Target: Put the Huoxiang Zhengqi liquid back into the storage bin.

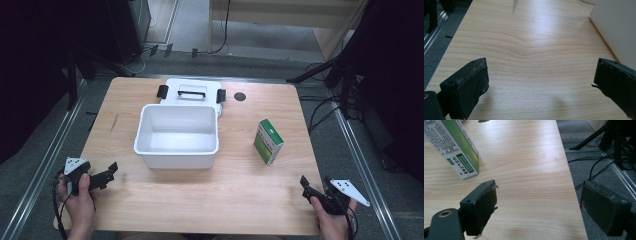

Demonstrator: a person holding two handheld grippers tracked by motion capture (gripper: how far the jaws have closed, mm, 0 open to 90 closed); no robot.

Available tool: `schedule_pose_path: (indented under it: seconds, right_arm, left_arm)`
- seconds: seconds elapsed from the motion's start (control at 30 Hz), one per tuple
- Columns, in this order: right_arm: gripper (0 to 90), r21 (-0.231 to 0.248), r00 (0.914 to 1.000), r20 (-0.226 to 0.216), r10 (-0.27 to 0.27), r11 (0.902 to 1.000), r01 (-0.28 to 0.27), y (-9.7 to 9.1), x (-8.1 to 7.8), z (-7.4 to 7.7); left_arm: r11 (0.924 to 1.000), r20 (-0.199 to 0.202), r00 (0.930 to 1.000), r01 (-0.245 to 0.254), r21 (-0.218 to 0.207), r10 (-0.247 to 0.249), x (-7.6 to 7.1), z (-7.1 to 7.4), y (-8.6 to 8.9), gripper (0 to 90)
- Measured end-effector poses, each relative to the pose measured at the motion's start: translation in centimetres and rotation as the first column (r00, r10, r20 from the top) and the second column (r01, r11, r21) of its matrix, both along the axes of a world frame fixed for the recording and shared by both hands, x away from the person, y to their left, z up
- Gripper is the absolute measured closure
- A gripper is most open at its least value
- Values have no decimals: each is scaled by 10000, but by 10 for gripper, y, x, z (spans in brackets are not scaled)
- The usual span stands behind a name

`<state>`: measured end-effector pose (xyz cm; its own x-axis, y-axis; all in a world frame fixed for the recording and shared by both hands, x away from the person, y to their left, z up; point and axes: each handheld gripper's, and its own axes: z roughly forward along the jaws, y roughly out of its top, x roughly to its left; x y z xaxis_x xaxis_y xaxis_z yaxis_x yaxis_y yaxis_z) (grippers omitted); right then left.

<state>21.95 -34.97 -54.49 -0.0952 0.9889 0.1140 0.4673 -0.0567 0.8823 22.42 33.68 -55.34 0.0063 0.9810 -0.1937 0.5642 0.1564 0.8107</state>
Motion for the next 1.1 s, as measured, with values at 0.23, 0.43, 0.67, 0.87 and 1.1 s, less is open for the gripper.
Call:
schedule_pose_path:
  seconds: [0.23,0.43,0.67,0.87,1.1]
  right_arm:
    - [156,-371,9999,-137,46,9993,-51,4,0,1]
    - [159,-1323,9958,-604,682,9883,-757,24,4,5]
    - [160,-1416,9733,-1436,1788,9697,-1990,43,16,20]
    - [160,-1659,9404,-2446,2363,9453,-2807,52,28,31]
    - [160,-2026,9074,-3239,2677,9172,-3429,65,42,45]
  left_arm:
    - [10000,22,10000,50,51,-50,0,0,-1,6]
    - [10000,9,10000,79,49,-79,-1,0,-1,6]
    - [9998,19,9999,139,141,-139,-1,0,-2,6]
    - [9999,59,9999,98,48,-99,-1,0,-2,6]
    - [9999,49,9999,108,37,-108,-1,0,-1,5]
